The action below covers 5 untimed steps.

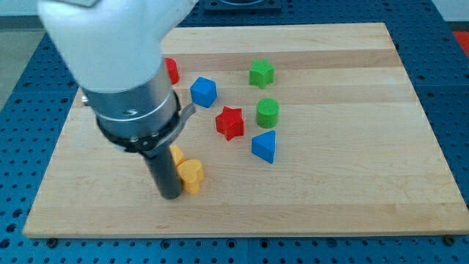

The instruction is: Separate the yellow blocks

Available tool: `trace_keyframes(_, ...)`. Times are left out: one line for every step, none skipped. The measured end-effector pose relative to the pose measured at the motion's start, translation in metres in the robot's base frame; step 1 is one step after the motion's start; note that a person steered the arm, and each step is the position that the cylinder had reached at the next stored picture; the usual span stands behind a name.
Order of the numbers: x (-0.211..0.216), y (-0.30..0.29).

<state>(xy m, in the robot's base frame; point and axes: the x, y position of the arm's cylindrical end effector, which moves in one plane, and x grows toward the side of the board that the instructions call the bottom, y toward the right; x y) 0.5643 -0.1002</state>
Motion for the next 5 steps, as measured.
trace_keyframes(-0.008,0.006)
trace_keyframes(0.005,0.013)
trace_keyframes(0.011,0.005)
trace_keyframes(0.010,-0.033)
trace_keyframes(-0.021,-0.067)
